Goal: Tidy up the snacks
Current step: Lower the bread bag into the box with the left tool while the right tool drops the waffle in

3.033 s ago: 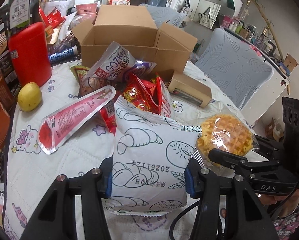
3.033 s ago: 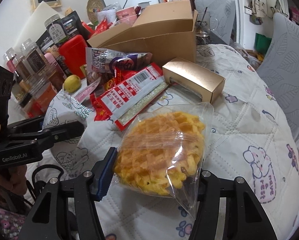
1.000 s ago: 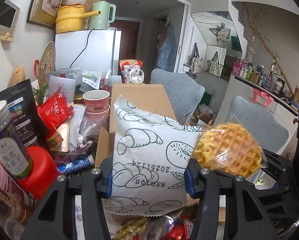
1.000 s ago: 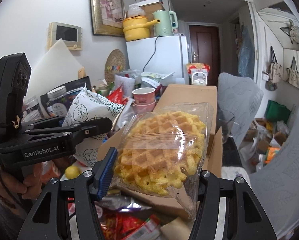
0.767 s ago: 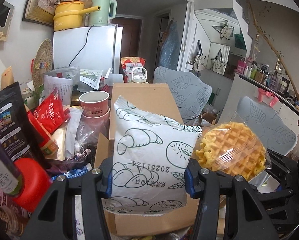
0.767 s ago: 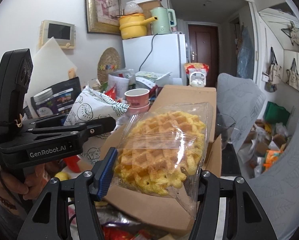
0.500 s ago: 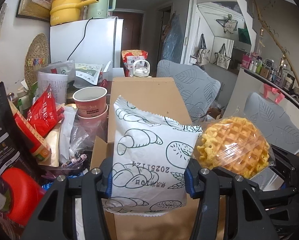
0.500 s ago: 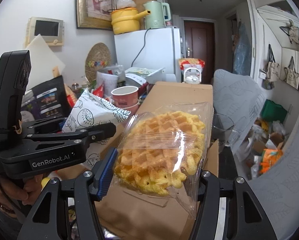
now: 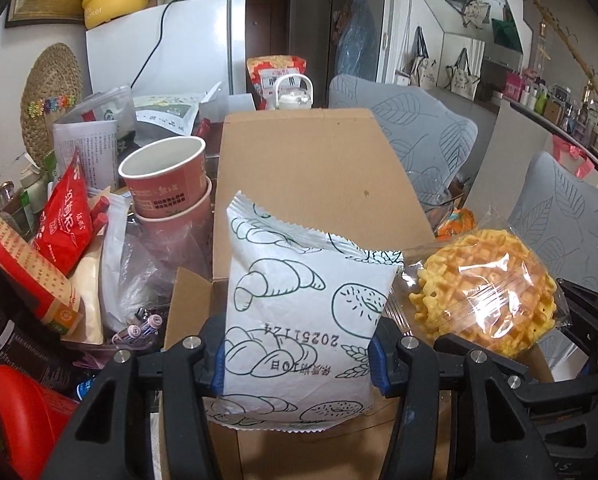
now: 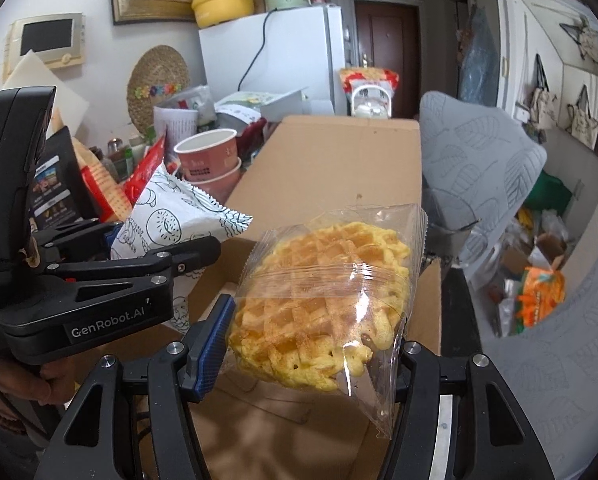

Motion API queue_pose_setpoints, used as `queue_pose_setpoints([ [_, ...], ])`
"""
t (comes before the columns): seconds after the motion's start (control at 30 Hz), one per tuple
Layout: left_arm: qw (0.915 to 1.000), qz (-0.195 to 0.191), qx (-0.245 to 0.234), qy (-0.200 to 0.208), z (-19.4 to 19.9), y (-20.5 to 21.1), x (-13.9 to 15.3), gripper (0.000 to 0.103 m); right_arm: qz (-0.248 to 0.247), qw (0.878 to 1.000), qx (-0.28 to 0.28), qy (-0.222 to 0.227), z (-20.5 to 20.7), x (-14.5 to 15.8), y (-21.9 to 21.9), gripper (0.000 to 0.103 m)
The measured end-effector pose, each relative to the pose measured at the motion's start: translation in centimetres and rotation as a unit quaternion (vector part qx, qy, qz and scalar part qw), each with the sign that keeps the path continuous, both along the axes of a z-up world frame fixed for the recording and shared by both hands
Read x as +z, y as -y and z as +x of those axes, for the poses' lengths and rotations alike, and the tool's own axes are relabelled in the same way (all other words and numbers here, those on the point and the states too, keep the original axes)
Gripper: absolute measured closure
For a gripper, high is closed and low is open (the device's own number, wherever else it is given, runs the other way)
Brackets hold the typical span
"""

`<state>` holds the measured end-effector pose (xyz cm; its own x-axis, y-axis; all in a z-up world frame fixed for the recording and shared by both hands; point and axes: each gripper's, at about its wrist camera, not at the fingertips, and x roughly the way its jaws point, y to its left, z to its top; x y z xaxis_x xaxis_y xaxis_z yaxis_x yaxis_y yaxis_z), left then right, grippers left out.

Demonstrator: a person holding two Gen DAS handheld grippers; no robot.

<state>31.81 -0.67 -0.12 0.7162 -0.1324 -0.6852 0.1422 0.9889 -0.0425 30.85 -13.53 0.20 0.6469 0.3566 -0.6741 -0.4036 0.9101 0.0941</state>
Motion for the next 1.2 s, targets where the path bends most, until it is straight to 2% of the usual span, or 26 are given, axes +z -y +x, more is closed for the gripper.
queue_pose_setpoints([
  [0.33,0.9973,0.027,0.009,-0.068,2.0,0.7,-3.1,0.051,-0.03,0.997,-0.011,-0.065,2.2,-2.5,-0.4,0.043],
  [0.57,0.9922,0.048,0.02,-0.113,2.8,1.3,-5.2,0.05,-0.067,0.995,-0.02,-0.066,2.3,-2.9,-0.8,0.043],
  [0.7,0.9883,0.063,0.032,-0.135,3.1,1.4,-6.3,0.043,-0.068,0.995,-0.02,-0.072,2.4,-3.2,-0.6,0.042],
  [0.77,0.9879,0.073,0.038,-0.131,2.9,1.4,-6.4,0.041,-0.074,0.995,-0.025,-0.07,2.4,-3.1,-0.5,0.042],
  [0.9,0.989,0.079,0.044,-0.116,2.2,1.6,-5.6,0.031,-0.089,0.994,-0.03,-0.061,2.1,-2.9,-0.4,0.041],
  [1.2,0.9925,0.072,0.047,-0.087,0.4,1.4,-2.5,0.031,-0.103,0.994,-0.036,-0.028,0.7,-1.0,-0.4,0.041],
])
